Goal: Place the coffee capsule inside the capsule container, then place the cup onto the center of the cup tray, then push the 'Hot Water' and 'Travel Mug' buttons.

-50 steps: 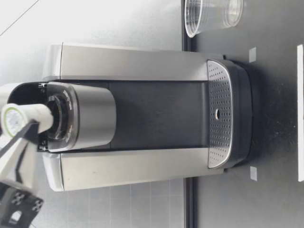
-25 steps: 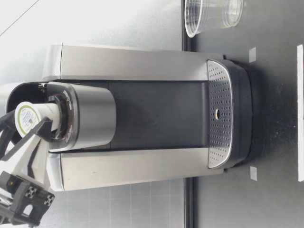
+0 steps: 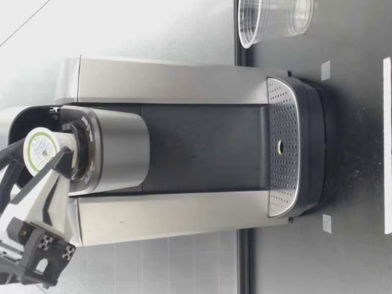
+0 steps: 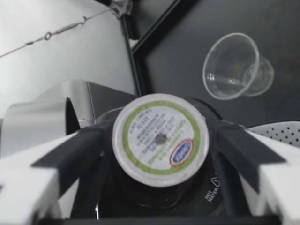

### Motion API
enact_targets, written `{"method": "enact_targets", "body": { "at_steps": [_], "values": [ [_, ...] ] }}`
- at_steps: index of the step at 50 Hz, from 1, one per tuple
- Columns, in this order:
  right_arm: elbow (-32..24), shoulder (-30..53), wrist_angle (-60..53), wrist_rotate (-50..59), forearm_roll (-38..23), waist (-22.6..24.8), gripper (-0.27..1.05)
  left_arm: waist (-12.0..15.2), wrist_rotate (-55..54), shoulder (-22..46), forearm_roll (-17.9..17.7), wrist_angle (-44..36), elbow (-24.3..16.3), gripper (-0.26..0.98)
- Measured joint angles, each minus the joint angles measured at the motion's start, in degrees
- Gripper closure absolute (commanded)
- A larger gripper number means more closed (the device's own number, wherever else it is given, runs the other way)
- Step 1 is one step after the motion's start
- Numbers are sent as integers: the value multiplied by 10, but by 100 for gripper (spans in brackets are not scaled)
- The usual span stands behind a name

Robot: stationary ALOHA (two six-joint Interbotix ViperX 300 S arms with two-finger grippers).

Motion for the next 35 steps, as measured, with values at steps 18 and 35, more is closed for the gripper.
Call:
{"method": "enact_targets", "body": {
  "at_steps": [18, 35],
  "values": [
    [2, -1, -1, 0, 0, 0, 77, 1, 0, -1, -1, 0, 0, -5],
    [5, -1, -1, 1, 0, 0, 77, 3, -1, -29, -1, -22, 20, -5]
  ]
}}
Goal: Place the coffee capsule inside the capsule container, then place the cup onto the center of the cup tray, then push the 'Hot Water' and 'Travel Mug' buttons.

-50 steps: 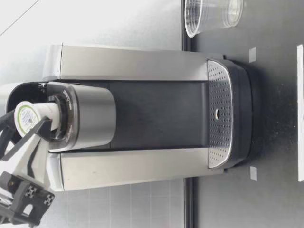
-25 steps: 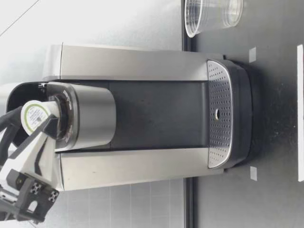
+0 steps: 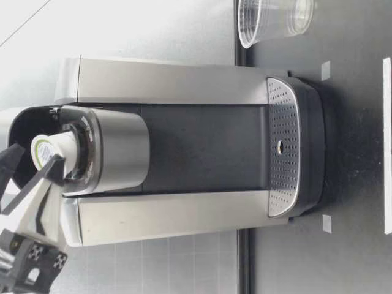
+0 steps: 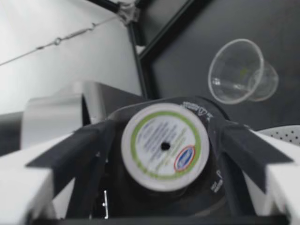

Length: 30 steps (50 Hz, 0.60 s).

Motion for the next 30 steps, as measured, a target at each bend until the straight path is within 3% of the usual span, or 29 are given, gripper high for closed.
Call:
{"method": "enact_targets", "body": {
  "at_steps": [14, 30],
  "values": [
    [0, 1, -1, 3, 0, 0, 77, -21, -33, -25, -8, -40, 45, -4],
    [-1, 4, -1, 4, 0, 0, 77, -45, -121, -110, -13, -131, 128, -4]
  ]
}}
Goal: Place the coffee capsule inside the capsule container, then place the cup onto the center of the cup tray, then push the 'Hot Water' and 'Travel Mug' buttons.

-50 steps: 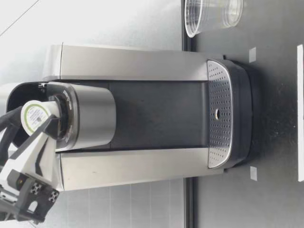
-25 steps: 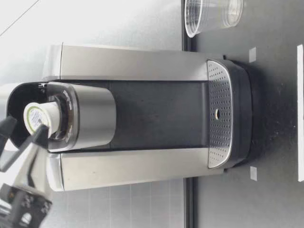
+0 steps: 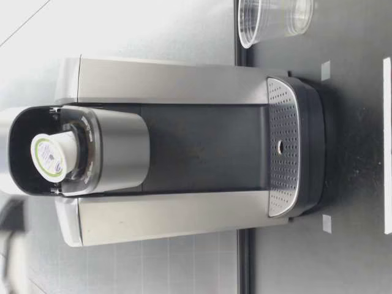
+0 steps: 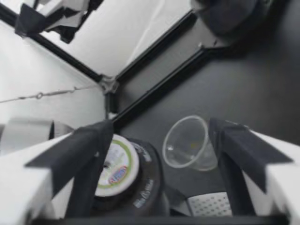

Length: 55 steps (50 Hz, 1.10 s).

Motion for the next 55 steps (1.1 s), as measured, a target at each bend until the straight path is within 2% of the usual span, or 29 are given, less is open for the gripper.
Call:
{"method": "enact_targets", "body": {
  "at_steps": [6, 10, 24, 29, 41, 55],
  "values": [
    [0, 4, -1, 0, 0, 0, 77, 1, -8, -1, -1, -3, 7, -2],
    [-1, 6, -2, 0, 0, 0, 77, 5, -8, 8, -1, -4, 5, 4],
    [-1, 7, -2, 1, 0, 2, 77, 21, -6, 51, -1, -4, -30, 50],
    [-2, 7, -2, 1, 0, 3, 77, 31, -7, 62, -2, -4, -45, 61],
    [-2, 5, -6, 1, 0, 4, 77, 61, -6, 98, -2, -4, -69, 63],
    [-1, 0, -8, 2, 0, 4, 77, 81, -4, 141, -2, -4, -100, 63]
  ]
}}
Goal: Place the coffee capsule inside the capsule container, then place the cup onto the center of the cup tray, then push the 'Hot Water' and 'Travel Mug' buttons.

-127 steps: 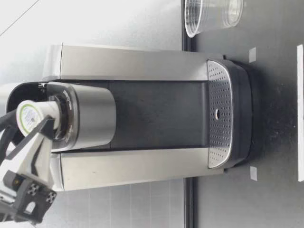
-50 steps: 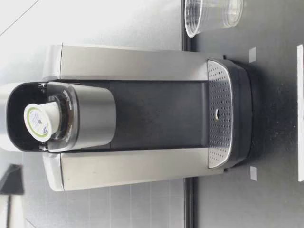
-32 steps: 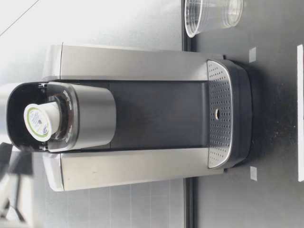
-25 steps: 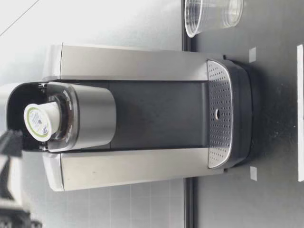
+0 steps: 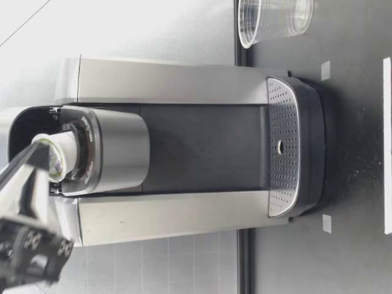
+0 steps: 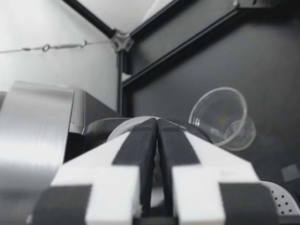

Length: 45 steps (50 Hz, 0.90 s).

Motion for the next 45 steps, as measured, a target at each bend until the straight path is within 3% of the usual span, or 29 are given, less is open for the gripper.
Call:
{"method": "enact_targets", "body": {
  "at_steps": [12, 19, 33, 45],
  "values": [
    [0, -4, 0, -1, 0, 6, 77, 5, -2, 4, 1, 1, -8, 63],
    [-1, 2, 0, -3, 0, 7, 77, 3, -13, -21, -1, 0, 19, 63],
    [-62, 48, 42, -16, 0, -2, 77, -59, -113, -120, -26, -40, 133, 63],
    [-132, 76, 134, -45, -1, -60, 77, -61, -228, -163, -40, -124, 227, 63]
  ]
}}
